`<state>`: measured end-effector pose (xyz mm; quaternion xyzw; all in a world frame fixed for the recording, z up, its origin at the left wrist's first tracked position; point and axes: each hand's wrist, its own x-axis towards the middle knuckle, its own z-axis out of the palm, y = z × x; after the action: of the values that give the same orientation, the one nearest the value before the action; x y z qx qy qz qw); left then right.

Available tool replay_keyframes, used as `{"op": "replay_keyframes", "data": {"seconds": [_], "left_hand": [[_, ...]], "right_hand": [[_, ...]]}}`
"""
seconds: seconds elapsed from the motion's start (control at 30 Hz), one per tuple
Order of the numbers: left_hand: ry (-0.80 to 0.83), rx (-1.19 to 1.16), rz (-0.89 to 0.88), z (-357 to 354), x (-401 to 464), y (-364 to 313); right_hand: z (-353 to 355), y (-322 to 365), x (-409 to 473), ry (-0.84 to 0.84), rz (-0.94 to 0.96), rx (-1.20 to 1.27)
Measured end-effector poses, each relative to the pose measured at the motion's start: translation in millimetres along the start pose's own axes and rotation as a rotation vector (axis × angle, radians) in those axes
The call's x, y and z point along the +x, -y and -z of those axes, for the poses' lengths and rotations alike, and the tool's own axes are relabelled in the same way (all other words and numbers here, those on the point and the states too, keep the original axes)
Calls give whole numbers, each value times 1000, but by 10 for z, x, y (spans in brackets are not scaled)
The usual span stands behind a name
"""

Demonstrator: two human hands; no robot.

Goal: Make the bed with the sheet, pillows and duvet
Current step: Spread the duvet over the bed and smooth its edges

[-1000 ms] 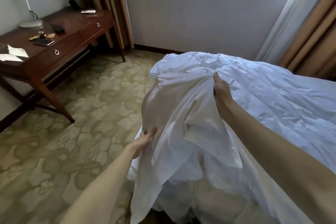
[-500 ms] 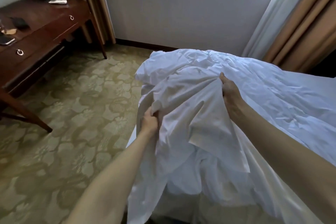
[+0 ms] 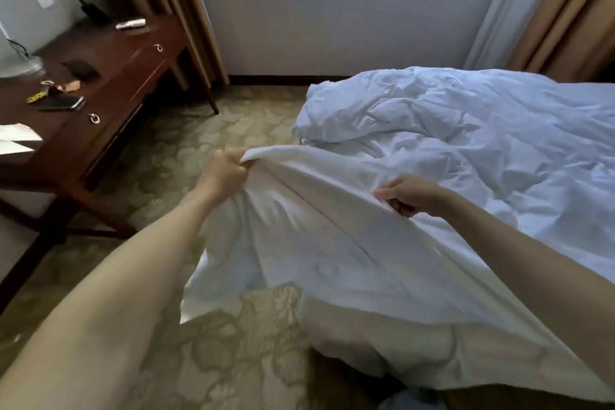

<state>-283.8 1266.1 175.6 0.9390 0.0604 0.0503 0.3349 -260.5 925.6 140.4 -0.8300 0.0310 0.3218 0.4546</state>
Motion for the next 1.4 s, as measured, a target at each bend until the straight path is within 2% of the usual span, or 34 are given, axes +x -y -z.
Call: {"op": "replay_keyframes", "data": {"seconds": [0.13,0.23,0.33,0.4,0.47,0.57,0.83,0.97,1.13,1.27,1.4], "left_hand": [[238,342,-55,1,-500,689],[449,474,-50,-194,-803,1117],[603,477,32,-401,-1011,1365],[565,390,101,-504,-1064,1382],[468,158,165,-590,-1058,1236],[418,-106,224,-738,-995,905],[431,-252,166,-1340,-872,230],[397,-303,146,-1683,-760,-290],[353,-352,126,-2296,-510,-1043],[289,-342,150,-2887,-278,-1696],[291,-295,134,-3476,-84,-2333]], "right_hand": [[-427,-134,-36,-287,3,165],[-655,-263,-86,-306,-47,71],[-806,-384,-91,-287,-84,16],[-884,-436,-91,-307,-66,23],[-940,-496,-95,-321,-42,15],[-962,-567,-135,-339,-11,-44],[-615,-904,-414,-476,34,-55],[-107,-1182,-558,-582,3,-27],[882,-1617,-554,-694,-36,15],[1703,-1968,-578,-685,-41,-5],[2498,-2328,-595,-693,-80,-4]]}}
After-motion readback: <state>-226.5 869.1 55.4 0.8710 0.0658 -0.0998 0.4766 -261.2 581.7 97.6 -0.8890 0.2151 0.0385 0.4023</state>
